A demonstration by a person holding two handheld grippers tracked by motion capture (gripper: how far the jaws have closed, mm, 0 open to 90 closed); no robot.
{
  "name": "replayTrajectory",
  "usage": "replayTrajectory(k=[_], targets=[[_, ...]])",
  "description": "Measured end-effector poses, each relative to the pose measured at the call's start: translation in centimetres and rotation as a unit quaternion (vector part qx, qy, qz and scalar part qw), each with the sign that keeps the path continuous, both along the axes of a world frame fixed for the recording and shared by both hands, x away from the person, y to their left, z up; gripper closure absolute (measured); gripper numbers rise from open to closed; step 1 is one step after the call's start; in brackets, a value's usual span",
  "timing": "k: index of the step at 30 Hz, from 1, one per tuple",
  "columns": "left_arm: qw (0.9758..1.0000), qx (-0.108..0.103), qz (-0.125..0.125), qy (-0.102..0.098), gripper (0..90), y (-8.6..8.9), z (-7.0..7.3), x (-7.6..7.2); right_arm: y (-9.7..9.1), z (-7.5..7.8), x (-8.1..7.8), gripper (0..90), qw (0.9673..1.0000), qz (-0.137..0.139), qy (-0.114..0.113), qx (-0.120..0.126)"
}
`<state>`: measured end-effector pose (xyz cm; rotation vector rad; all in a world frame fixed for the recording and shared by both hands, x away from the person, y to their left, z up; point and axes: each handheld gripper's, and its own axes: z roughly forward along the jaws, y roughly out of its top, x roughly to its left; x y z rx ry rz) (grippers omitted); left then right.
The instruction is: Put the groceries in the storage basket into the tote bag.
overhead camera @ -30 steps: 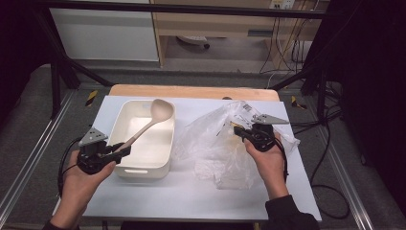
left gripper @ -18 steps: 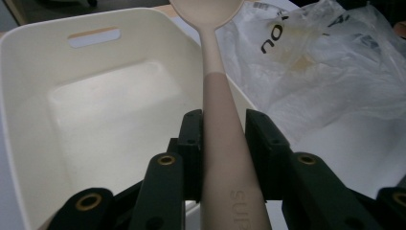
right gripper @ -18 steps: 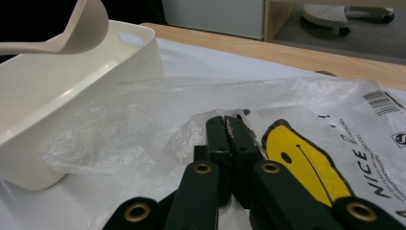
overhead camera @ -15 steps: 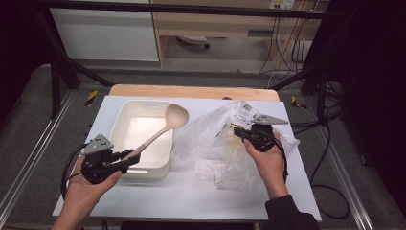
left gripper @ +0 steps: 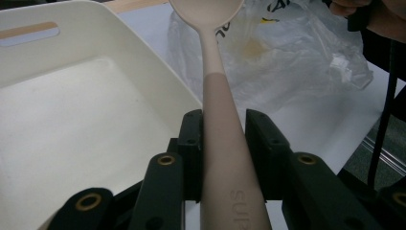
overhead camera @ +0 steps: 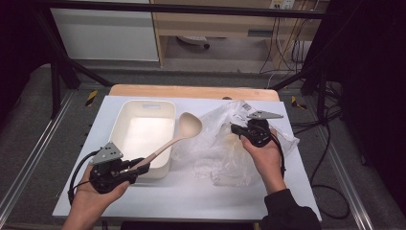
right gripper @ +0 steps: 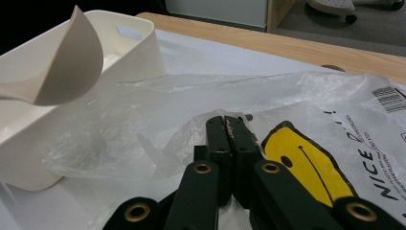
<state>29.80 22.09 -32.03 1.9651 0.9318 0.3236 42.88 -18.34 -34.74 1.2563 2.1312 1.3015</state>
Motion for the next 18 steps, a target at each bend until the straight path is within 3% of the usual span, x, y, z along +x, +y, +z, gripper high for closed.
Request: replayTrajectory(k=[6, 18], targets=[[0.9998, 0.006, -0.020, -0.001, 68.9, -0.8, -0.1, -0.7, 0.0, 0.1, 0.6, 90.0, 0.9999, -0.001, 0.014, 0.003], [0.9987, 0.018, -0.046, 0.010, 68.9, -2.4, -1.1, -1.4, 0.2, -0.1, 0.8, 90.0, 0.9999, 0.001, 0.014, 0.004]])
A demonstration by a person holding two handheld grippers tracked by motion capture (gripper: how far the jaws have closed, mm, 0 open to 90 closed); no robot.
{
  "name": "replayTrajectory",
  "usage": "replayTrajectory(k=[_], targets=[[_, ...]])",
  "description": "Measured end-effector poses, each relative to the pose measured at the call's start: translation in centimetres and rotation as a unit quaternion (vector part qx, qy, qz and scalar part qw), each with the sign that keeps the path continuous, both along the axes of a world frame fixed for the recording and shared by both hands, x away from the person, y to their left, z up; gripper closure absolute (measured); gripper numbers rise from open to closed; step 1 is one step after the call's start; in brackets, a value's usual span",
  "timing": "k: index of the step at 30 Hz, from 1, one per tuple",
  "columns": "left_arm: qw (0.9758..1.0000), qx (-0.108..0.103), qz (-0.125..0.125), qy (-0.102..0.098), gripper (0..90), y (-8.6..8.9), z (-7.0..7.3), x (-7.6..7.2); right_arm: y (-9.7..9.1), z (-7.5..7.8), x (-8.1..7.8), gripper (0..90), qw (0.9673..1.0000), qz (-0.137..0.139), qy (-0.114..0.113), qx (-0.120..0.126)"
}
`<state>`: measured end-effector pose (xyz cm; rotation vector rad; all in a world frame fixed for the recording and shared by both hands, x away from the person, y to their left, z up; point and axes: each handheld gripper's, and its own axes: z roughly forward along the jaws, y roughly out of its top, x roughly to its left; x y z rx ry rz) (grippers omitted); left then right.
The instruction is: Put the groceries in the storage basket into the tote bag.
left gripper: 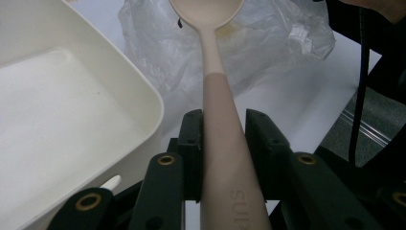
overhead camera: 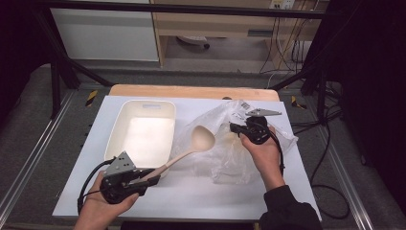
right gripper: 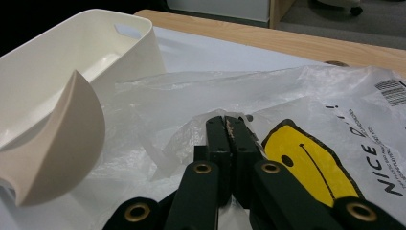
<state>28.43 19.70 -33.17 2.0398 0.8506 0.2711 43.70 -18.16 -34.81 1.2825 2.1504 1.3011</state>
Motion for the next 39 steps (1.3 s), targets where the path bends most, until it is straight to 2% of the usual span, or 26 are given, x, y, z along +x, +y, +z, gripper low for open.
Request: replayTrajectory(k=[7, 17, 22, 39], targets=[[0.9997, 0.014, -0.015, 0.013, 68.9, -1.4, -1.2, 0.3, 0.0, 0.1, -0.1, 90.0, 1.0000, 0.003, -0.003, 0.004], [0.9988, 0.024, -0.033, 0.026, 68.9, -3.5, -2.7, 0.3, -0.1, 0.1, -0.1, 90.0, 1.0000, 0.001, -0.005, 0.007], [0.9984, 0.029, -0.039, 0.030, 68.9, -4.7, -3.5, 0.8, 0.0, 0.2, -0.2, 90.0, 0.9999, 0.004, -0.005, 0.008], [0.9990, 0.026, -0.023, 0.029, 68.9, -7.7, -5.4, 3.5, 0.1, 0.8, -1.0, 90.0, 0.9996, 0.013, -0.018, 0.016]])
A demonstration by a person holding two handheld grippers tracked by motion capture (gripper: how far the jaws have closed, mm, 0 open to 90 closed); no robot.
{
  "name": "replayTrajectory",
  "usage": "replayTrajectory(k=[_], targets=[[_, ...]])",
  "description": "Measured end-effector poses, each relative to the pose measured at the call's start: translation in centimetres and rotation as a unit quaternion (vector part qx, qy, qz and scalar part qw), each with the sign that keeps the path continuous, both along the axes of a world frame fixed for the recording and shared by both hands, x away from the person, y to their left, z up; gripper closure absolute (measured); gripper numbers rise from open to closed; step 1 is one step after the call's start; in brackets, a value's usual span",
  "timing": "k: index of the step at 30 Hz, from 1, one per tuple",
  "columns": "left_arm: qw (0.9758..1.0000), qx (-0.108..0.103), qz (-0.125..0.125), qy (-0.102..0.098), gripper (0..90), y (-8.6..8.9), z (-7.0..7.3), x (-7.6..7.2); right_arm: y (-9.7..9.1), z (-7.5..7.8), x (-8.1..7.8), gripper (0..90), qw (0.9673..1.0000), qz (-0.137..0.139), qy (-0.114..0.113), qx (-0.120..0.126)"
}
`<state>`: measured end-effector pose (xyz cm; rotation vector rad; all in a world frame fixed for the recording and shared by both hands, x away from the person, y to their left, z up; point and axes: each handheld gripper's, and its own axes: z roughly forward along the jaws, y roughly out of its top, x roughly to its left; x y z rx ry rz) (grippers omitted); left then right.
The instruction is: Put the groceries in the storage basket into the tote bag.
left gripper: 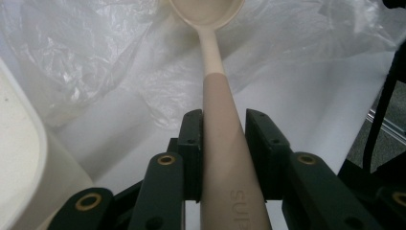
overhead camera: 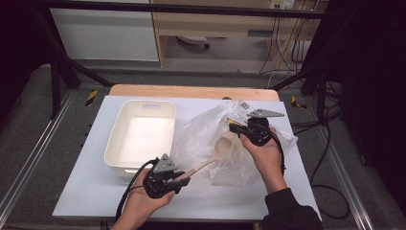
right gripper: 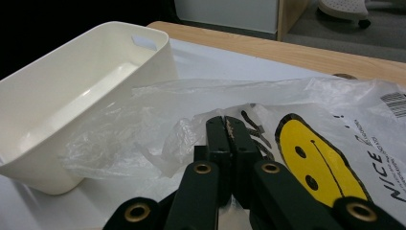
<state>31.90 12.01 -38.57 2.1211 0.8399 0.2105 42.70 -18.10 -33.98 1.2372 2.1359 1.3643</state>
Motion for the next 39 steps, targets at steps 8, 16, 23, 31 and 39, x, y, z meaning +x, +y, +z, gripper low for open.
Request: replayTrajectory(k=[8, 16, 23, 31, 39], targets=[[0.9998, 0.006, 0.016, -0.008, 68.9, -1.0, -0.8, 1.5, -0.1, 0.7, -0.3, 90.0, 1.0000, 0.003, -0.006, 0.002], [0.9996, 0.004, 0.023, -0.015, 68.9, -2.5, -1.1, 2.8, -0.3, 1.1, -0.3, 90.0, 0.9999, 0.006, -0.010, 0.004], [0.9991, 0.009, 0.024, -0.035, 68.9, -4.9, -1.3, 4.2, -0.5, 1.3, -0.4, 90.0, 0.9999, 0.008, -0.010, 0.010], [0.9989, 0.007, 0.025, -0.039, 68.9, -7.2, -2.3, 5.4, -0.8, 1.6, -0.3, 90.0, 0.9998, 0.009, -0.011, 0.012], [0.9983, 0.009, 0.033, -0.047, 68.9, -8.8, -3.6, 6.6, -1.1, 2.0, -0.3, 90.0, 0.9997, 0.011, -0.012, 0.016]])
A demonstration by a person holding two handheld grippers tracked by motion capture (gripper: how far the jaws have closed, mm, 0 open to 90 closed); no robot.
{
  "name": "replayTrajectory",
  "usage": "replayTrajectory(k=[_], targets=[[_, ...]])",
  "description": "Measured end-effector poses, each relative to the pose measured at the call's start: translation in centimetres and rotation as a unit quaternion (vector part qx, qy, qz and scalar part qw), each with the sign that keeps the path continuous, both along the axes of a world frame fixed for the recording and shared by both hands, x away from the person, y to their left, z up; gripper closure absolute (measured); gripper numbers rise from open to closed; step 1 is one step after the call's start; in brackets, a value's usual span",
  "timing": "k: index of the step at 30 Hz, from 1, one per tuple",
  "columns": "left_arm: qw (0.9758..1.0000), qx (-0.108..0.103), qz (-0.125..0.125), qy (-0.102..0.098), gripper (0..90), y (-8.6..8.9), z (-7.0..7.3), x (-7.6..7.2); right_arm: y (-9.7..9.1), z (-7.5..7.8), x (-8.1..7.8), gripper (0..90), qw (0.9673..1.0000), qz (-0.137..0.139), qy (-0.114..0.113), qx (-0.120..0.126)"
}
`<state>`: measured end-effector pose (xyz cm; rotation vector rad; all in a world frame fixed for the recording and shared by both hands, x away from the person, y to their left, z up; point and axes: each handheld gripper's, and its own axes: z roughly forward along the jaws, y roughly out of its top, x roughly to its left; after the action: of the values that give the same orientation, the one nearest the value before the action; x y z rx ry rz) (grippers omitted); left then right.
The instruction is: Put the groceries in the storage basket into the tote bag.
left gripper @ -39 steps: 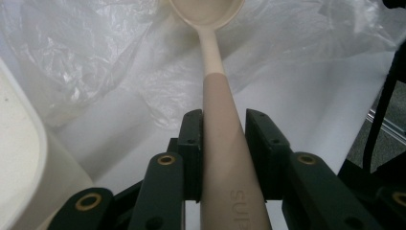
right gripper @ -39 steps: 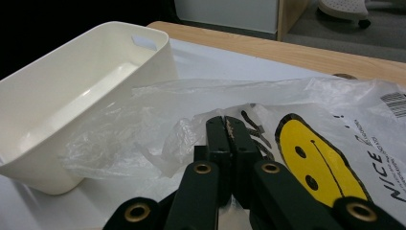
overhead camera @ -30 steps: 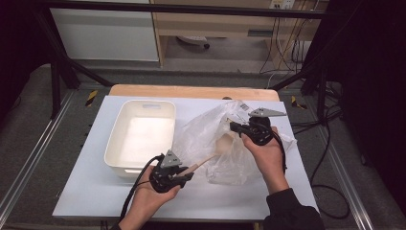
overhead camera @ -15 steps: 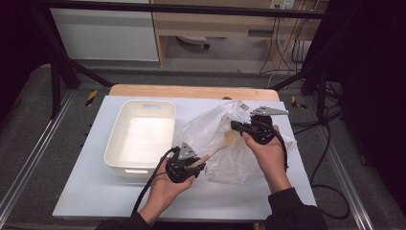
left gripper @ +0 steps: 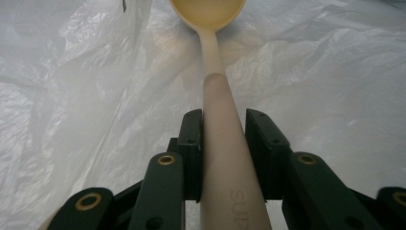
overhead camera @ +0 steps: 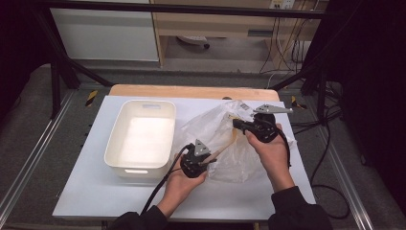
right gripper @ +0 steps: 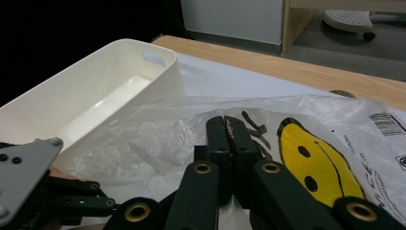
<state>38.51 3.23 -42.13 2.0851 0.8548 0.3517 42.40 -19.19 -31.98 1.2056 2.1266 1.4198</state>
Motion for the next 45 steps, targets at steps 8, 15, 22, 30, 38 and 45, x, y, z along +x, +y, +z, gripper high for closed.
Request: replayTrajectory(k=[8, 15, 22, 30, 38, 45], targets=[[0.9999, -0.011, 0.003, -0.007, 68.9, -0.5, -0.1, 0.4, 0.0, -0.2, 0.1, 90.0, 0.9999, 0.001, 0.004, -0.012], [0.9998, -0.010, 0.004, -0.015, 68.9, -1.1, 0.2, 0.5, 0.1, 0.0, 0.2, 90.0, 0.9999, 0.001, 0.002, -0.014], [0.9998, -0.006, 0.004, -0.017, 68.9, -1.5, 0.3, 0.6, 0.2, 0.4, 0.2, 90.0, 1.0000, 0.001, 0.001, -0.010], [0.9998, -0.008, 0.005, -0.020, 68.9, -1.9, 0.0, 0.8, 0.3, 0.7, 0.2, 90.0, 0.9999, 0.002, -0.004, -0.010], [0.9994, -0.018, 0.007, -0.030, 68.9, -2.3, 0.3, 0.8, 0.7, 0.8, 0.4, 90.0, 0.9999, 0.004, -0.005, -0.011], [0.9993, -0.016, 0.006, -0.034, 68.9, -2.7, 0.4, 1.1, 0.8, 0.7, 0.3, 90.0, 0.9999, 0.004, -0.006, -0.011]])
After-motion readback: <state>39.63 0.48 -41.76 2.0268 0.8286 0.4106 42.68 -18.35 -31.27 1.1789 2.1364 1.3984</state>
